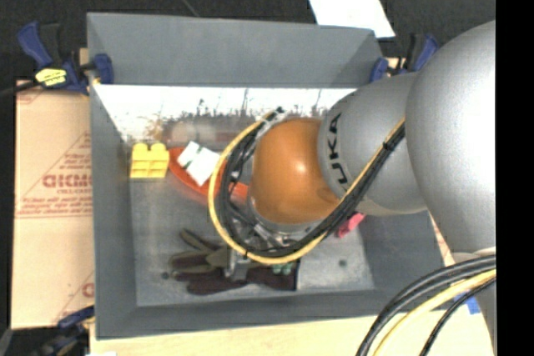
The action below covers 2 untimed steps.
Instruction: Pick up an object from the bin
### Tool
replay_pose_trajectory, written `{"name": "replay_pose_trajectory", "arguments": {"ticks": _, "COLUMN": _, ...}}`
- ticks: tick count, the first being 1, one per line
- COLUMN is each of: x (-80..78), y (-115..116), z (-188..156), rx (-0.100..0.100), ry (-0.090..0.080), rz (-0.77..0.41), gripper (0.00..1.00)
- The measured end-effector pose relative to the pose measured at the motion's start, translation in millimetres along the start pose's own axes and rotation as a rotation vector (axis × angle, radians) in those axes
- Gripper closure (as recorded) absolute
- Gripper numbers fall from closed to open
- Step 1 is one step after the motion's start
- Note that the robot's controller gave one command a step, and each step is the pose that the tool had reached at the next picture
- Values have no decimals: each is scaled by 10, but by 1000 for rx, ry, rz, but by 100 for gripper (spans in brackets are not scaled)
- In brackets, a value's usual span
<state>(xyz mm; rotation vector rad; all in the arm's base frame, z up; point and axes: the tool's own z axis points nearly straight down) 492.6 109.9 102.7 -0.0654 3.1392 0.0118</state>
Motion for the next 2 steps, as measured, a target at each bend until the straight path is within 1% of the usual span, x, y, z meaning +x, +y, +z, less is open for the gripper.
{"name": "replay_pose_trajectory", "arguments": {"ticks": 2, "x": -34, "y": 10, "z": -902, "rx": -1, "ry": -11, "rz": 1, "gripper": 100}}
